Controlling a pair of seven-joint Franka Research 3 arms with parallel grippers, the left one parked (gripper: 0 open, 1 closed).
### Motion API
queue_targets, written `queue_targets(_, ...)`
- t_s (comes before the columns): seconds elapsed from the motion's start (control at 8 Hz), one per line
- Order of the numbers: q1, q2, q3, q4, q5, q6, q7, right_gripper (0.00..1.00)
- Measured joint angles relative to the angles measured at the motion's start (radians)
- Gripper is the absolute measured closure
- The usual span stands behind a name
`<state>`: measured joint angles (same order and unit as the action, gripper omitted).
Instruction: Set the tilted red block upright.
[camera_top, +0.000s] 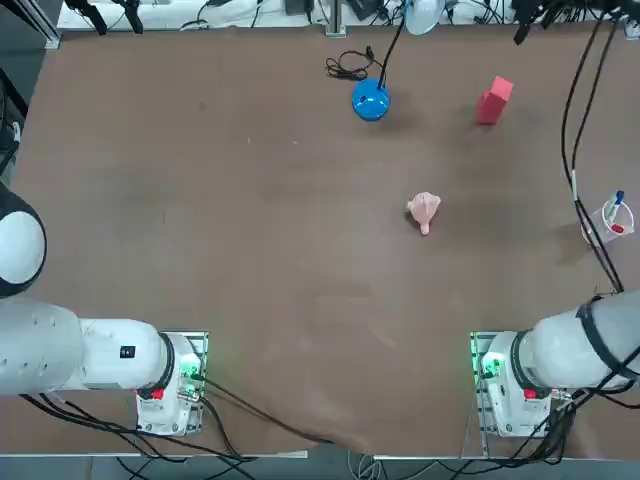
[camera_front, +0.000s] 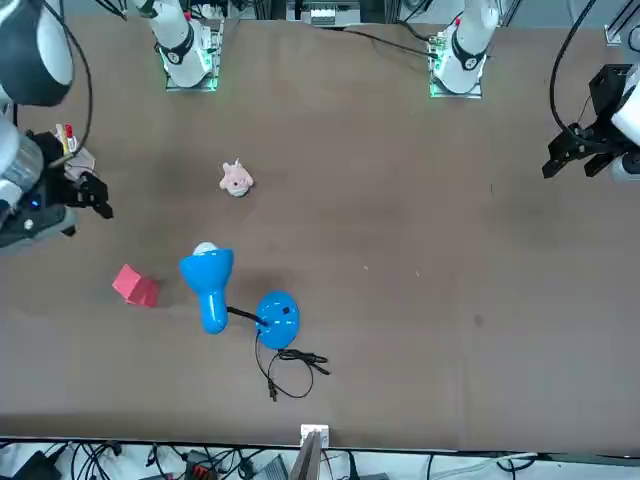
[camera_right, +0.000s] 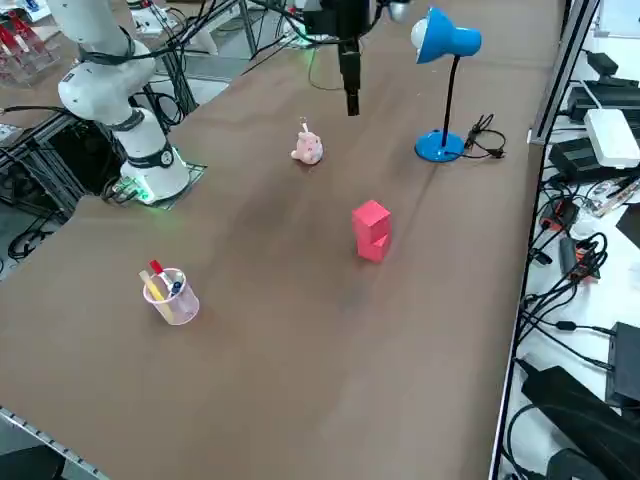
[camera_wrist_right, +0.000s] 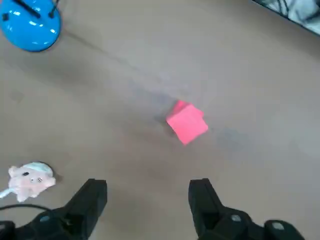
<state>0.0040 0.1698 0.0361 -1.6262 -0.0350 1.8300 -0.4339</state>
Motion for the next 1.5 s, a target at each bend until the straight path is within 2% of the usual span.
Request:
queue_targets(0.5, 0.008, 0.097, -0.002, 0.000, 0.004, 0.127, -0.421, 0.00)
queue_targets(1.0, 0.005, 0.204, -0.005, -0.001, 0.003, 0.236, -0.683, 0.00)
queue_targets(1.5, -0.029, 0.276, -0.011, -0.001, 0.003, 0.264, -0.729, 0.00)
